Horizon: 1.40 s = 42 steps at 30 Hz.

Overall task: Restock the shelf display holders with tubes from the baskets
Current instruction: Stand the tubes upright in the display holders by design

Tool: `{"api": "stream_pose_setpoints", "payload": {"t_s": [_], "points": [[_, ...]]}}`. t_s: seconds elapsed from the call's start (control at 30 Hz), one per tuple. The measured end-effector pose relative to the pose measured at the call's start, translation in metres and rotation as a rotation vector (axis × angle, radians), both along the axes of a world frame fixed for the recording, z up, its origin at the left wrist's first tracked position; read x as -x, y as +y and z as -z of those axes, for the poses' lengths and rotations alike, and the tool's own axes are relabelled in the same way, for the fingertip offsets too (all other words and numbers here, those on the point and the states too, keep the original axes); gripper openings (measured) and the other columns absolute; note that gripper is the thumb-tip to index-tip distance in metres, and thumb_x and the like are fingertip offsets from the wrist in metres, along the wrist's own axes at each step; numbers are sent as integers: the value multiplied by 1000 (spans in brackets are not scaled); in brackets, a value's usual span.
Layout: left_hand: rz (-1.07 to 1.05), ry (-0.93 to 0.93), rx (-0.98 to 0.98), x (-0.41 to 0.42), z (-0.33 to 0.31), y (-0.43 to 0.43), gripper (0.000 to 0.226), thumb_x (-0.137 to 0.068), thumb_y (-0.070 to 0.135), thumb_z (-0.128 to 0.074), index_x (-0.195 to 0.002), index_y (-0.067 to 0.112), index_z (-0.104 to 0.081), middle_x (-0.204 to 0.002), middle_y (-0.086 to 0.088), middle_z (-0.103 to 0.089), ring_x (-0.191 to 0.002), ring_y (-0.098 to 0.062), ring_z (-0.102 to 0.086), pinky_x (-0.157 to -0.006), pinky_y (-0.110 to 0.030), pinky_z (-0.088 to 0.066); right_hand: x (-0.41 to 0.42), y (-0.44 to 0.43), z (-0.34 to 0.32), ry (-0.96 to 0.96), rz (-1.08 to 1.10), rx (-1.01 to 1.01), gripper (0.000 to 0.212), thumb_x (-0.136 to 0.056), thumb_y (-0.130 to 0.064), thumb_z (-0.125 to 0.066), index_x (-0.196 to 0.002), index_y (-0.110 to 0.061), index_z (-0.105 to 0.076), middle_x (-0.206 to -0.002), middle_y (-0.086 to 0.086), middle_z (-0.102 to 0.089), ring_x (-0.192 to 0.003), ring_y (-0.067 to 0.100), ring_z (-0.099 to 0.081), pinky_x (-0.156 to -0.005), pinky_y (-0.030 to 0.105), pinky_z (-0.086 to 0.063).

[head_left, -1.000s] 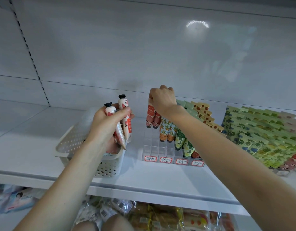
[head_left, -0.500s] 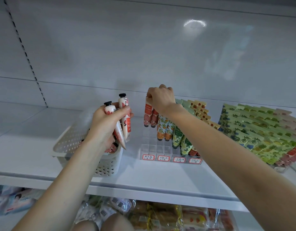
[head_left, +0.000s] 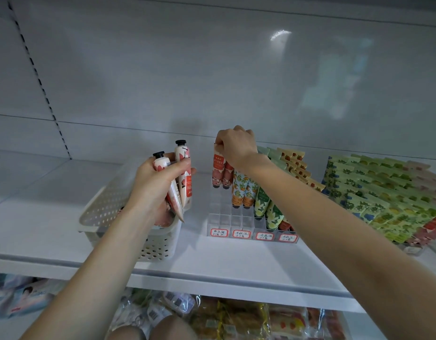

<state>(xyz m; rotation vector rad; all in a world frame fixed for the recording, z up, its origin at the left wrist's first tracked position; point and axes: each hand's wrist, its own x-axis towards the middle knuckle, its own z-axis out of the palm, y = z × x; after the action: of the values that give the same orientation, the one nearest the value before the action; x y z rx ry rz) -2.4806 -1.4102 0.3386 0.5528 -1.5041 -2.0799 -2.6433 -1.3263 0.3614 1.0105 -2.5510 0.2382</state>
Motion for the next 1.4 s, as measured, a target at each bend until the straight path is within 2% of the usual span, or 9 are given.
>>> {"api": "stream_pose_setpoints", "payload": {"t_s": [0.13, 0.3, 0.4, 0.63, 0.73, 0.83, 1.0, 1.17, 1.4], "points": [[11, 1, 4, 0, 0, 1, 30, -82, 6, -67, -111, 6, -59, -91, -12, -70, -90, -25, -69, -89, -45, -51, -1, -2, 1, 5, 12, -9, 22, -96, -12, -43, -106, -12, -62, -102, 5, -65, -106, 23, -49, -81, 30, -30], [23, 5, 14, 0, -3, 5, 15, -83, 5, -66, -97, 10, -62, -85, -11, -70, -90, -25, -69, -87, -46, -52, -1, -2, 3, 10, 21, -16, 21, -95, -11, -43, -105, -13, -62, -103, 4, -64, -105, 22, -50, -77, 29, -27], [36, 14, 24, -1, -5, 7, 11, -84, 5, -64, -92, 12, -62, -83, -10, -70, -89, -24, -69, -87, -45, -52, -3, -1, 1, 13, 6, -22, 21, -96, -14, -42, -107, -14, -61, -105, 4, -64, -106, 22, -50, -80, 30, -30], [34, 2, 34, -2, -6, 6, 19, -83, 6, -66, -101, 11, -62, -85, -8, -71, -89, -23, -69, -83, -39, -53, 0, 11, 0, -79, -21, 34, 24, -96, -27, -46, -109, -14, -62, -107, 6, -65, -109, 23, -48, -86, 32, -33], [43, -1, 41, -2, -6, 6, 23, -84, 7, -65, -106, 10, -61, -88, -9, -71, -90, -23, -69, -77, -37, -54, 0, 13, 0, -98, -44, 53, 24, -96, -27, -47, -109, -14, -62, -106, 7, -65, -109, 24, -48, -86, 32, -32], [41, 0, 54, -3, -6, 7, 29, -83, 7, -65, -112, 6, -59, -91, -11, -71, -90, -21, -70, -80, -39, -54, 0, 12, 1, -100, -54, 59, 23, -96, -25, -47, -108, -14, -62, -106, 7, -65, -108, 24, -48, -84, 31, -32], [34, 4, 55, -4, -8, 7, 29, -83, 7, -65, -111, 6, -59, -94, -11, -70, -90, -21, -69, -84, -41, -52, 0, 11, 1, -108, -52, 59, 25, -95, -28, -48, -110, -14, -62, -108, 6, -65, -109, 23, -48, -87, 32, -33], [43, 11, 54, -3, -6, 5, 21, -84, 5, -64, -105, 6, -61, -89, -11, -69, -89, -22, -69, -77, -40, -53, 1, 10, 0, -93, -54, 50, 23, -96, -26, -47, -109, -13, -62, -109, 6, -65, -109, 23, -49, -87, 32, -34], [29, 13, 36, 0, -3, 2, 28, -83, 4, -64, -110, 2, -59, -88, -14, -69, -90, -25, -69, -75, -38, -55, 6, 0, 0, -44, -45, 19, 22, -97, -22, -45, -109, -13, -62, -108, 6, -65, -108, 22, -48, -83, 29, -31]]}}
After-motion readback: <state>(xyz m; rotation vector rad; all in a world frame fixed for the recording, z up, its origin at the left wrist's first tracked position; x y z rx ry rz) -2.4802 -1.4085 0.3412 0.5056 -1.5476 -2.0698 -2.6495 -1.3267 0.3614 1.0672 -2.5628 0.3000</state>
